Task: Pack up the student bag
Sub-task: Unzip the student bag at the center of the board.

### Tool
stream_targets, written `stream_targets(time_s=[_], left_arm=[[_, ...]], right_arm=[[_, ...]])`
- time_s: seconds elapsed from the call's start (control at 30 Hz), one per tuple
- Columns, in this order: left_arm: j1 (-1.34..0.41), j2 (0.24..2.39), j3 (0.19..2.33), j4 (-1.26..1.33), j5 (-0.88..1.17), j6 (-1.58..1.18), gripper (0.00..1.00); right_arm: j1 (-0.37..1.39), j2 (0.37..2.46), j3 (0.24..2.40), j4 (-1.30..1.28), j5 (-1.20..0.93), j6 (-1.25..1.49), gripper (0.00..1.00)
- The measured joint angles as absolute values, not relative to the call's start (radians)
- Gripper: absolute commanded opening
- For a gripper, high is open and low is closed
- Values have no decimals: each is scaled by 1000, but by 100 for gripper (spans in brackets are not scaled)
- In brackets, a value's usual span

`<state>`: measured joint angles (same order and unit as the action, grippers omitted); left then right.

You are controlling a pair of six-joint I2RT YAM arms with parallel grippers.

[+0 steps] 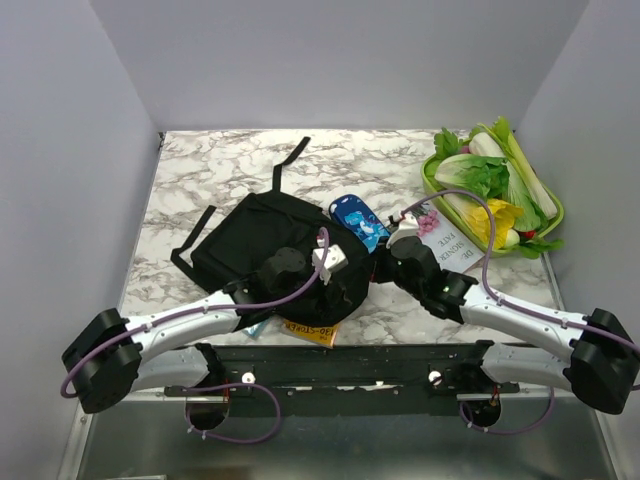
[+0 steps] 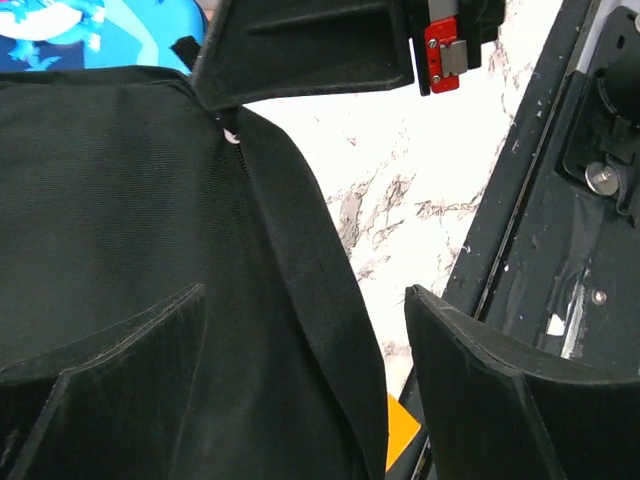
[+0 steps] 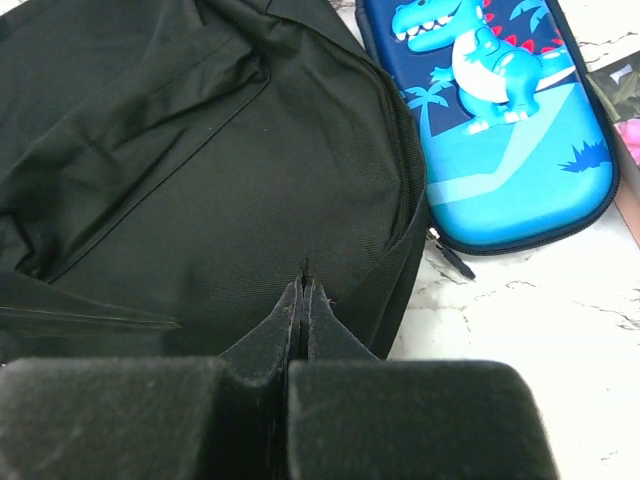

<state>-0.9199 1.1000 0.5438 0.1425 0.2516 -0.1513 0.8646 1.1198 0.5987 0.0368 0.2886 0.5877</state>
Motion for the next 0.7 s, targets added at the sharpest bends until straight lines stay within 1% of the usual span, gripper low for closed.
stream_targets(time_s=[0.23,0.33,0.43,0.47,0.53,0.57,0.6,0.63,0.67,0.7], left_arm=[[-977,1242,593,183,138,-160,88],[-983,1291,629,197,96,-163,85],[-987,1319,636,216,67,-168,79],[-991,1336,637,217,66,-171,72],[-993,1357,638,222,74,-175,66],[-996,1368,638,224,89,-172,52],[-1000,1375,638,229,108,-168,44],[-1006,1383,638,233,131,-162,33],[-1011,1387,639,234,157,-149,14],[-1016,1390,640,234,175,-135,7]], right_arm=[[865,1112,591,44,252,599,1],[865,1080,572,44,240,603,1],[865,1036,558,43,232,603,1],[865,1024,557,43,230,603,1],[865,1010,554,43,230,603,1],[865,1007,554,43,230,603,1],[865,1008,553,43,230,603,1],[865,1008,553,43,230,603,1],[865,1010,552,42,230,603,1],[865,1012,552,42,230,603,1]])
